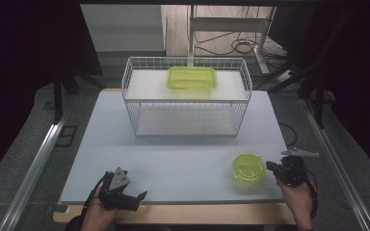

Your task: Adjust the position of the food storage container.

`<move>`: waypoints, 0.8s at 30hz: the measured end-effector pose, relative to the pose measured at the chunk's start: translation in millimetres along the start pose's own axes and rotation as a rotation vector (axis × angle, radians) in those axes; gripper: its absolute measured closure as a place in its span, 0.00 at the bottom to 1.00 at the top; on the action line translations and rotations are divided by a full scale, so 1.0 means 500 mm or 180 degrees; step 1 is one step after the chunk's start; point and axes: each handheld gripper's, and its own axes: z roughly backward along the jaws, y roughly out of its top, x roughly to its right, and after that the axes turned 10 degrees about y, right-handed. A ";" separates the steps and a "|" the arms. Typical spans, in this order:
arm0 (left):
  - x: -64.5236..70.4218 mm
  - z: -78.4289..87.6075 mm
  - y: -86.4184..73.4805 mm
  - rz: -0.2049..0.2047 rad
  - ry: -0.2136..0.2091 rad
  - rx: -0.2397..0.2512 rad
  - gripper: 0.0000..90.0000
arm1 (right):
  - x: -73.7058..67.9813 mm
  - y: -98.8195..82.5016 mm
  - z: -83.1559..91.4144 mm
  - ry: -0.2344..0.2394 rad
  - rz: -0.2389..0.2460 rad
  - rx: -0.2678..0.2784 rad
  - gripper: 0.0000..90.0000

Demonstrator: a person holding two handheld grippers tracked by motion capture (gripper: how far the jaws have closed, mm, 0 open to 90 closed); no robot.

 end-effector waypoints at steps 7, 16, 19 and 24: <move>0.000 0.000 0.000 0.0000 0.0005 -0.0008 0.01 | -0.010 -0.024 -0.001 0.0080 -0.0015 -0.0145 1.00; 0.001 -0.001 0.000 -0.0005 0.0005 -0.0017 0.02 | -0.027 -0.032 -0.018 0.0269 -0.0061 -0.0283 1.00; 0.001 -0.002 0.000 -0.0006 0.0005 -0.0019 0.02 | -0.030 -0.029 -0.024 0.0340 -0.0073 -0.0283 1.00; 0.002 -0.002 0.001 -0.0019 0.0004 -0.0030 0.02 | -0.043 -0.023 -0.039 0.0426 -0.0045 -0.0287 1.00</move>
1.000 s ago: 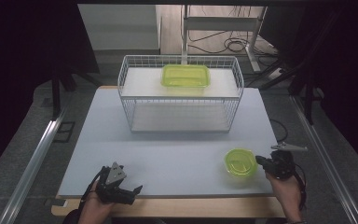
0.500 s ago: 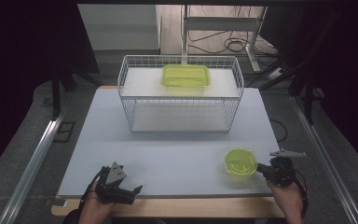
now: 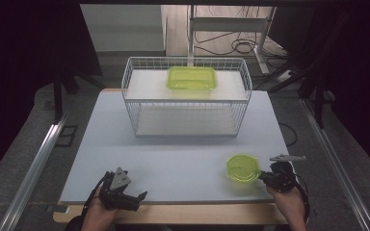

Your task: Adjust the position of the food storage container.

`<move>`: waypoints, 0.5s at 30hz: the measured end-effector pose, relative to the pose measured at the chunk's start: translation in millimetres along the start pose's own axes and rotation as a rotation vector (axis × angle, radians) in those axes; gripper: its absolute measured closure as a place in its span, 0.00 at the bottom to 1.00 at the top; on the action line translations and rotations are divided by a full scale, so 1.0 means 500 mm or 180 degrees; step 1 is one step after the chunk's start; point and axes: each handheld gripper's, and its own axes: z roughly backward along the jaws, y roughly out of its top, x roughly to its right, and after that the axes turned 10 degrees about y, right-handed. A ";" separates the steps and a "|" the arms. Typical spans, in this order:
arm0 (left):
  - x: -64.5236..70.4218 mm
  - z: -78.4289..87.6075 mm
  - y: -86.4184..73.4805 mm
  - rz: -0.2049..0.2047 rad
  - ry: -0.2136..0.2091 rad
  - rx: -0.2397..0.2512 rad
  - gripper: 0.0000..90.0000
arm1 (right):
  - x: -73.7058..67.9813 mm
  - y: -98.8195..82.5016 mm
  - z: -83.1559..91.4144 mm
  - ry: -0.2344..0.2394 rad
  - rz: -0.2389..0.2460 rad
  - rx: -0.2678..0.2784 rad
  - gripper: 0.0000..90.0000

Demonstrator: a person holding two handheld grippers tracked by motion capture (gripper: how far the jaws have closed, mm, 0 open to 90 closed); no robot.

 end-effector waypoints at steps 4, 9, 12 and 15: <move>0.000 -0.001 0.000 0.0001 0.0002 -0.0002 0.02 | -0.014 0.009 -0.018 0.0098 0.0040 -0.0030 1.00; 0.001 -0.001 0.000 -0.0005 0.0007 -0.0007 0.02 | -0.034 0.022 -0.039 0.0191 0.0131 -0.0026 1.00; 0.002 -0.002 0.000 -0.0003 0.0005 -0.0012 0.02 | -0.046 0.030 -0.053 0.0264 0.0143 -0.0046 1.00; 0.002 -0.002 0.000 -0.0004 0.0008 -0.0014 0.02 | -0.059 0.038 -0.067 0.0340 0.0174 -0.0069 1.00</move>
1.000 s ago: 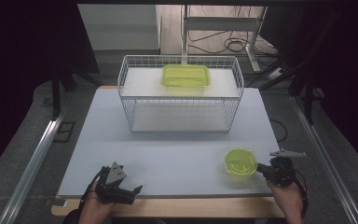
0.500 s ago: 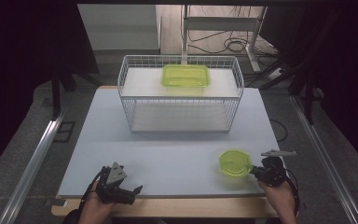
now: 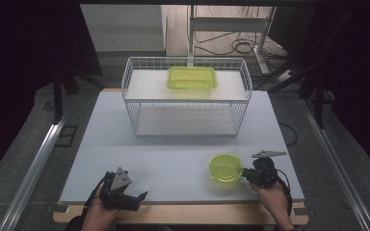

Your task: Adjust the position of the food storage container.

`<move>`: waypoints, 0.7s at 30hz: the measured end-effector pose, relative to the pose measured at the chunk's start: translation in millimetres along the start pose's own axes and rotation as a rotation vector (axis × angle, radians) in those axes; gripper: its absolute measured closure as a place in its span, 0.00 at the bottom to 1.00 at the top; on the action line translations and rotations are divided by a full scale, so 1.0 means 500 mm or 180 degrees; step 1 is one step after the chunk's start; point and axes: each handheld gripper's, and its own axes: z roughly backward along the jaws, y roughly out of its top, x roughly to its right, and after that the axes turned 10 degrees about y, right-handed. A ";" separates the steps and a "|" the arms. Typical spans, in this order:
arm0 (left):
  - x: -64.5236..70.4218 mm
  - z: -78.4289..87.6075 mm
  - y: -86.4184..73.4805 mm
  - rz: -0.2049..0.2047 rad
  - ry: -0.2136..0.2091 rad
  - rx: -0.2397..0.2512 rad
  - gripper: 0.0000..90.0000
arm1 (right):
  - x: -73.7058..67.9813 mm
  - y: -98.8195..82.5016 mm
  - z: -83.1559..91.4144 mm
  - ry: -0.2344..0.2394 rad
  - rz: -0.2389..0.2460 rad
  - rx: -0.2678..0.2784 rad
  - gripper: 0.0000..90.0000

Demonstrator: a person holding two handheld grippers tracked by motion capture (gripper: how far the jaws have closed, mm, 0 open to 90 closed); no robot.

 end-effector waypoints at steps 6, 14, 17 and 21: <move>0.001 0.000 0.000 -0.0020 0.0002 -0.0009 0.02 | -0.019 0.011 -0.025 0.0130 0.0045 -0.0016 1.00; 0.001 0.000 0.001 -0.0029 0.0001 -0.0015 0.02 | -0.039 0.025 -0.056 0.0319 0.0057 -0.0044 1.00; 0.001 0.000 0.001 -0.0036 0.0000 -0.0019 0.02 | -0.051 0.031 -0.069 0.0379 0.0077 -0.0077 1.00; 0.002 0.000 0.001 -0.0041 -0.0002 -0.0020 0.02 | -0.067 0.041 -0.088 0.0448 0.0106 -0.0107 1.00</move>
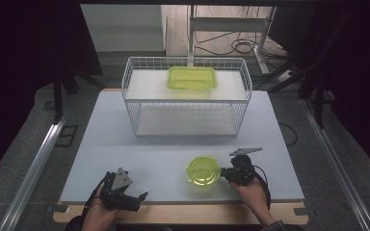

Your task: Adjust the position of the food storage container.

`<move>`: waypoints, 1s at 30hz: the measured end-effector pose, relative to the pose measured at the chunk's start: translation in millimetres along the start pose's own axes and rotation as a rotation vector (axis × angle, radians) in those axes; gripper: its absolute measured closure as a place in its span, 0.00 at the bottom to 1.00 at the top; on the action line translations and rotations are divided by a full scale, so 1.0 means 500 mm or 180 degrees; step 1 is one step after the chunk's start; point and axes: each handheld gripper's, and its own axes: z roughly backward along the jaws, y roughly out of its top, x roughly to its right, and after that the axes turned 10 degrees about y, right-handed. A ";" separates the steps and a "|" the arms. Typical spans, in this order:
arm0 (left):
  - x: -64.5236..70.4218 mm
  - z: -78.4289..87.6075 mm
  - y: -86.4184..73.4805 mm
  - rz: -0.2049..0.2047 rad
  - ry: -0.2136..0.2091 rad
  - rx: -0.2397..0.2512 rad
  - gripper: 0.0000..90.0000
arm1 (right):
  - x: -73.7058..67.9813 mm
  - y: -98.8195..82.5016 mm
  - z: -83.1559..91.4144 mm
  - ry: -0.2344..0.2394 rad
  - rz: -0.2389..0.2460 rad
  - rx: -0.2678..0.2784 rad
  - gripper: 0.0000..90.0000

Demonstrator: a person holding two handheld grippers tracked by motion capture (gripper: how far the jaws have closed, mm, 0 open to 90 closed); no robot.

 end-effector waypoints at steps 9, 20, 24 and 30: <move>0.001 0.000 0.000 -0.0013 -0.0002 -0.0005 0.02 | -0.022 0.026 -0.042 0.0123 0.0104 -0.0079 1.00; 0.001 -0.001 0.000 -0.0006 -0.0014 -0.0025 0.02 | -0.009 0.022 -0.011 -0.0141 0.0255 0.0051 0.98; 0.002 0.000 0.001 0.0016 -0.0035 -0.0042 0.03 | -0.009 0.015 0.017 -0.0235 0.0391 0.0150 0.94; 0.003 0.002 0.003 0.0038 -0.0088 -0.0055 0.04 | -0.013 0.001 0.047 -0.0331 0.0565 0.0213 0.84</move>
